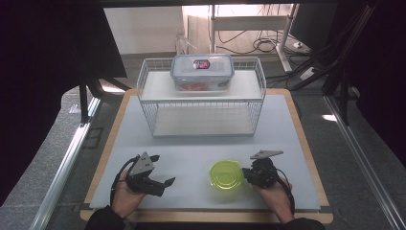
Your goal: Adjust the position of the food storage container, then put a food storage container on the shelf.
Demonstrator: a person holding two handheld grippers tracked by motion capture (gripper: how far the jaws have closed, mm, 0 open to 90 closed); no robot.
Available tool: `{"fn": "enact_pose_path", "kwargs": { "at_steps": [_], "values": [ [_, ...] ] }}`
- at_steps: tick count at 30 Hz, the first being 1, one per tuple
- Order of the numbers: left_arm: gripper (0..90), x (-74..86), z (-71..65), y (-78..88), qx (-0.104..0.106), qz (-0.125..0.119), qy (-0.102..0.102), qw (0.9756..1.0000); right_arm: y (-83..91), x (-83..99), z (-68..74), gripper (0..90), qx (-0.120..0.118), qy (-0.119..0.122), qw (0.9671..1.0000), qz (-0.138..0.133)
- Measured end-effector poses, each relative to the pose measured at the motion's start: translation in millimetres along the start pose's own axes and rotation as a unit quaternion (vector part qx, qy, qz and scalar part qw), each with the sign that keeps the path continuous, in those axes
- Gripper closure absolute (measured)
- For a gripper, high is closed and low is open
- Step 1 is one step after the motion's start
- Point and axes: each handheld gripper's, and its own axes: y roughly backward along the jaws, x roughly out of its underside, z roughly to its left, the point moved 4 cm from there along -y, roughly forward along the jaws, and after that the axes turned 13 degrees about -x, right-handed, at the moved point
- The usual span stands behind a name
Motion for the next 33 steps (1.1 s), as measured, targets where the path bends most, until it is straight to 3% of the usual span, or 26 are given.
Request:
{"fn": "enact_pose_path", "kwargs": {
  "at_steps": [5,15,25,33],
  "values": [
    [4.2,1.4,1.0,0.1,-0.003,0.003,-0.002,1.0,15.4,-0.3,-1.7,75.7,0.022,0.019,0.9995,-0.016],
    [4.6,13.1,6.6,4.9,-0.016,0.012,0.005,0.9998,42.2,3.3,0.9,56.9,0.039,0.021,0.9979,-0.047],
    [4.5,16.2,6.2,4.5,-0.019,0.016,0.0,0.9997,48.2,12.4,3.5,35.3,0.026,0.006,0.9982,-0.053],
    [4.5,15.9,5.3,4.2,-0.018,0.015,-0.004,0.9997,50.3,14.1,5.7,27.6,0.024,-0.007,0.9976,-0.064]
  ]
}}
